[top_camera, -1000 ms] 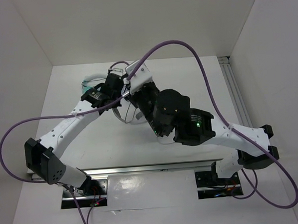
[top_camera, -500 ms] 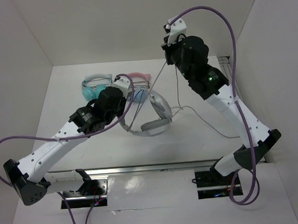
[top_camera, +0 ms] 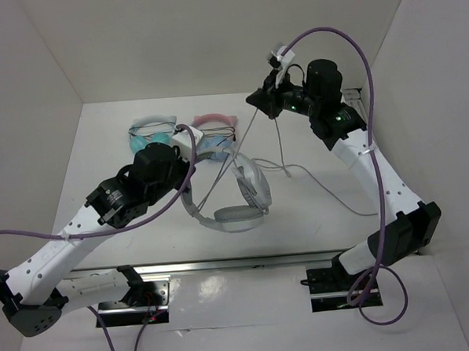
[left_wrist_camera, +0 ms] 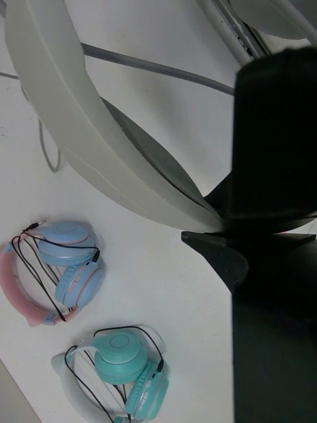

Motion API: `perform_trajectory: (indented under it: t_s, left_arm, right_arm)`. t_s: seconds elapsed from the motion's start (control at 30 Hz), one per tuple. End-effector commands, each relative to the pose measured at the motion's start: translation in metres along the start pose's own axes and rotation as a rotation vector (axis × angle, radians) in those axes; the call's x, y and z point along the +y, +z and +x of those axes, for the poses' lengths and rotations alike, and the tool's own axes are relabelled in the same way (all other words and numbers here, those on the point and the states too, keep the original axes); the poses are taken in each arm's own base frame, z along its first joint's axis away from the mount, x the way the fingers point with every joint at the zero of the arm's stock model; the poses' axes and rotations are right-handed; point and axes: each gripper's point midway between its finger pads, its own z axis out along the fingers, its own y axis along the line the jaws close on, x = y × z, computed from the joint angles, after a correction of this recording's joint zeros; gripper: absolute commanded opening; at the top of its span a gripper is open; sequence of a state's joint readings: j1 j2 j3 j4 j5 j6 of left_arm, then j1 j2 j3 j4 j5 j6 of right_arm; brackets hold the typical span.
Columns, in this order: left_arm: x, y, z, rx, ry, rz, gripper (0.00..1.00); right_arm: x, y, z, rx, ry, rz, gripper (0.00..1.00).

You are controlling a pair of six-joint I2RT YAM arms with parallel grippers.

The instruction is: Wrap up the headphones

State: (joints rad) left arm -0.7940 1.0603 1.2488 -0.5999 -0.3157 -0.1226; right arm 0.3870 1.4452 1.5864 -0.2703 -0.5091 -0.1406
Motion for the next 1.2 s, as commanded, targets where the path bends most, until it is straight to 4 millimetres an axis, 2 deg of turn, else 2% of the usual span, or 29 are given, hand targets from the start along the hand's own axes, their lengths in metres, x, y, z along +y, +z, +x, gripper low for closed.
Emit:
perform_trajectory:
  t_s: [0.0, 0.03, 0.07, 0.1, 0.13, 0.17, 0.2, 0.23, 0.27, 0.3, 0.37, 0.47, 0.53, 0.77, 0.8, 0.9, 0.97, 1.07, 1.13, 1.17]
  left_arm:
    - [-0.02, -0.016, -0.027, -0.097, -0.013, 0.128, 0.0]
    - [-0.022, -0.017, -0.027, -0.098, 0.0, 0.138, 0.0]
    - [-0.021, -0.019, -0.028, -0.107, -0.002, 0.138, 0.0]
    - [-0.019, -0.019, -0.028, -0.107, -0.003, 0.128, 0.0]
    - [-0.017, -0.017, -0.022, -0.09, 0.001, 0.115, 0.0]
    - [-0.012, -0.017, -0.023, -0.09, -0.001, 0.087, 0.0]
    - [-0.012, -0.018, -0.02, -0.09, -0.001, 0.087, 0.0]
    - [-0.012, -0.018, -0.02, -0.09, -0.001, 0.087, 0.0]
    - [-0.014, -0.018, -0.02, -0.09, 0.0, 0.101, 0.0]
    - [-0.014, -0.018, -0.02, -0.09, 0.0, 0.101, 0.0]
    - [-0.012, -0.02, -0.024, -0.099, -0.003, 0.092, 0.0]
    - [-0.016, -0.02, -0.024, -0.098, -0.011, 0.112, 0.0]
    - [-0.015, -0.022, -0.028, -0.108, -0.016, 0.117, 0.0]
    - [-0.015, -0.022, -0.032, -0.106, -0.039, 0.154, 0.0]
    - [-0.009, -0.024, -0.035, -0.106, -0.062, 0.127, 0.0]
    - [0.015, -0.01, -0.028, -0.043, -0.138, 0.016, 0.0]
    - [0.027, 0.001, -0.023, -0.006, -0.186, 0.004, 0.0]
    - [0.021, -0.001, -0.034, -0.021, -0.218, 0.092, 0.0]
    - [0.022, -0.013, -0.046, -0.062, -0.237, 0.119, 0.0]
    - [0.026, -0.017, -0.046, -0.067, -0.243, 0.107, 0.0]
  right_arm:
    - [0.01, -0.01, -0.034, -0.157, -0.018, -0.166, 0.0]
    - [0.009, -0.012, -0.034, -0.164, 0.039, -0.177, 0.0]
    - [0.005, -0.02, -0.042, -0.207, 0.028, -0.213, 0.0]
    - [0.002, -0.025, -0.039, -0.215, 0.053, -0.239, 0.0]
    - [-0.003, -0.032, -0.046, -0.236, 0.073, -0.249, 0.0]
    - [-0.019, -0.044, -0.057, -0.286, 0.118, -0.231, 0.0]
    - [-0.021, -0.05, -0.052, -0.29, 0.15, -0.257, 0.0]
    - [-0.021, -0.058, -0.055, -0.302, 0.237, -0.284, 0.0]
    - [-0.028, -0.067, -0.062, -0.35, 0.186, -0.298, 0.0]
    - [-0.021, -0.071, -0.059, -0.324, 0.181, -0.366, 0.0]
    - [-0.015, -0.071, -0.056, -0.28, 0.193, -0.443, 0.0]
    - [-0.006, -0.06, -0.031, -0.141, 0.202, -0.603, 0.0]
    - [0.001, -0.061, -0.03, -0.126, 0.187, -0.645, 0.0]
    - [-0.002, -0.062, -0.004, -0.045, 0.194, -0.737, 0.0]
    - [-0.006, -0.061, 0.004, -0.032, 0.214, -0.736, 0.0]
    - [-0.011, -0.056, 0.014, -0.022, 0.241, -0.737, 0.0]
    - [-0.018, -0.048, 0.018, -0.039, 0.267, -0.702, 0.0]
    - [-0.037, -0.04, 0.029, -0.068, 0.305, -0.622, 0.0]
    - [-0.057, -0.038, 0.036, -0.096, 0.271, -0.552, 0.0]
    - [-0.065, -0.033, 0.037, -0.083, 0.33, -0.488, 0.0]
